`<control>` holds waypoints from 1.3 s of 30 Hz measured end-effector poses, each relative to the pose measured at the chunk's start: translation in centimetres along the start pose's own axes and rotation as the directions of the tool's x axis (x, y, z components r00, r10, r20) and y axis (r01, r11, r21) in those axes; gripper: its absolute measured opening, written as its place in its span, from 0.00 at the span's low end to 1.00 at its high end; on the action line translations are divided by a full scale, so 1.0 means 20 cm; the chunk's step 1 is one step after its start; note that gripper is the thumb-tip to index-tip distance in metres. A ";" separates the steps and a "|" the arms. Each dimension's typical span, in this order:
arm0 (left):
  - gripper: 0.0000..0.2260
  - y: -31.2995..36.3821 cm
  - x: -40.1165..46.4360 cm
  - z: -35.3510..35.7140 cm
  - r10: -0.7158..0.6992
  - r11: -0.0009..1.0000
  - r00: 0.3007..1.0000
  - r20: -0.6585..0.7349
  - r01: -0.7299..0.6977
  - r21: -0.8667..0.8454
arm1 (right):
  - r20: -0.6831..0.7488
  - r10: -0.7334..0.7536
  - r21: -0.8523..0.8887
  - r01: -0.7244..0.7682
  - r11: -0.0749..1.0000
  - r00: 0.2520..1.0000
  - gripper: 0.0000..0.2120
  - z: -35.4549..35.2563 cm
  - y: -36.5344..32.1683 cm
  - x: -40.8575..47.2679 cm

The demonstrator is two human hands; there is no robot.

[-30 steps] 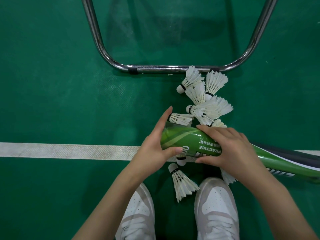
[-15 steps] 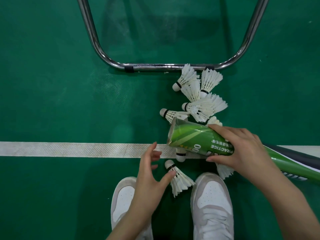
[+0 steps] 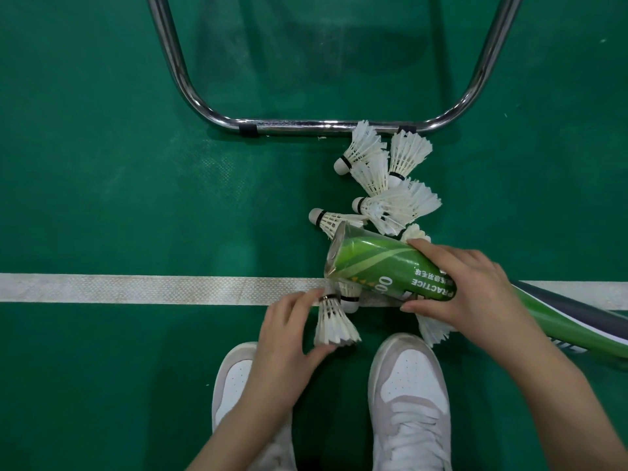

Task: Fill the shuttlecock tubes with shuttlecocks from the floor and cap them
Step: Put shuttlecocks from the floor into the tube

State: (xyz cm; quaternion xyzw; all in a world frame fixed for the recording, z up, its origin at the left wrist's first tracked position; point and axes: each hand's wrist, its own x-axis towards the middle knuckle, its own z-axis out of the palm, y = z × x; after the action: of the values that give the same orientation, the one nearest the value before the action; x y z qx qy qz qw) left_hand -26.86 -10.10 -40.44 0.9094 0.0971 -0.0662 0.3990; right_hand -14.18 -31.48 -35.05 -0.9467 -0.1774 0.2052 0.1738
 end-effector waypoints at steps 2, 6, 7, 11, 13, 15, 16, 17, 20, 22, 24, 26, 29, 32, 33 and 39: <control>0.31 -0.02 0.05 -0.06 -0.071 0.997 0.995 -0.070 0.071 -0.006 | 0.007 0.003 -0.008 -0.003 1.000 1.000 0.41 0.00 0.00 0.00; 0.25 -0.05 0.15 -0.19 -0.156 0.987 0.972 -0.176 0.159 0.005 | 0.005 0.011 -0.014 -0.010 1.000 1.000 0.41 0.01 0.00 0.01; 0.24 -0.06 0.16 -0.20 -0.169 0.985 0.968 -0.187 0.173 0.004 | -0.002 0.010 -0.012 -0.010 1.000 1.000 0.42 0.01 0.00 0.01; 0.20 -0.05 0.18 -0.23 -0.277 0.950 0.945 -0.172 0.243 -0.194 | 0.008 0.014 -0.027 -0.014 1.000 1.000 0.41 0.02 0.01 0.01; 0.18 -0.03 0.16 -0.23 -0.330 0.909 0.934 -0.135 0.275 -0.314 | 0.006 0.013 -0.031 -0.013 0.999 1.000 0.41 0.02 0.01 0.01; 0.17 -0.02 0.14 -0.22 -0.348 0.885 0.932 -0.105 0.289 -0.364 | 0.008 0.013 -0.032 -0.013 0.999 1.000 0.42 0.02 0.00 0.01; 0.19 -0.01 0.13 -0.21 -0.342 0.889 0.935 -0.098 0.288 -0.356 | 0.011 0.015 -0.030 -0.015 0.999 1.000 0.42 0.02 0.00 0.02; 0.21 -0.01 0.13 -0.21 -0.331 0.900 0.939 -0.095 0.284 -0.330 | 0.016 0.017 -0.029 -0.016 0.999 1.000 0.42 0.02 0.00 0.01; 0.25 -0.01 0.14 -0.19 -0.317 0.921 0.942 -0.106 0.280 -0.273 | 0.011 0.017 -0.030 -0.016 0.999 1.000 0.43 0.02 0.00 0.01; 0.24 -0.01 0.15 -0.18 -0.340 0.910 0.932 -0.122 0.294 -0.292 | 0.012 0.015 -0.036 -0.014 0.999 1.000 0.43 0.01 0.00 0.01; 0.24 0.00 0.17 -0.18 -0.356 0.897 0.923 -0.146 0.294 -0.330 | 0.023 0.017 -0.039 -0.016 0.999 1.000 0.43 0.01 0.00 0.01; 0.23 0.02 0.18 -0.21 -0.358 0.891 0.916 -0.181 0.278 -0.358 | 0.029 0.017 -0.038 -0.016 0.999 0.999 0.43 0.00 -0.01 0.01; 0.21 0.02 0.19 -0.28 -0.374 0.874 0.895 -0.244 0.252 -0.415 | 0.040 0.016 -0.046 -0.014 0.999 0.999 0.41 0.00 -0.01 0.01; 0.21 0.03 0.19 -0.37 -0.394 0.848 0.871 -0.292 0.222 -0.482 | 0.033 0.000 -0.054 0.001 0.999 0.999 0.41 0.01 -0.02 0.01; 0.21 0.04 0.20 -0.40 -0.401 0.831 0.868 -0.294 0.209 -0.515 | 0.031 -0.002 -0.055 0.004 0.998 1.000 0.41 0.01 -0.02 0.01; 0.23 0.15 0.20 -0.41 -0.414 0.748 0.875 -0.251 0.170 -0.641 | 0.026 -0.020 -0.051 0.021 0.998 0.999 0.41 0.02 -0.05 0.02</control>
State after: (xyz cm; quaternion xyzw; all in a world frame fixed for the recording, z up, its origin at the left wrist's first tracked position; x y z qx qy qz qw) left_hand -21.90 -5.43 -33.57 0.7028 0.3317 0.0817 0.6241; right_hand -14.35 -30.45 -35.16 -0.9463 -0.1946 0.2107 0.1491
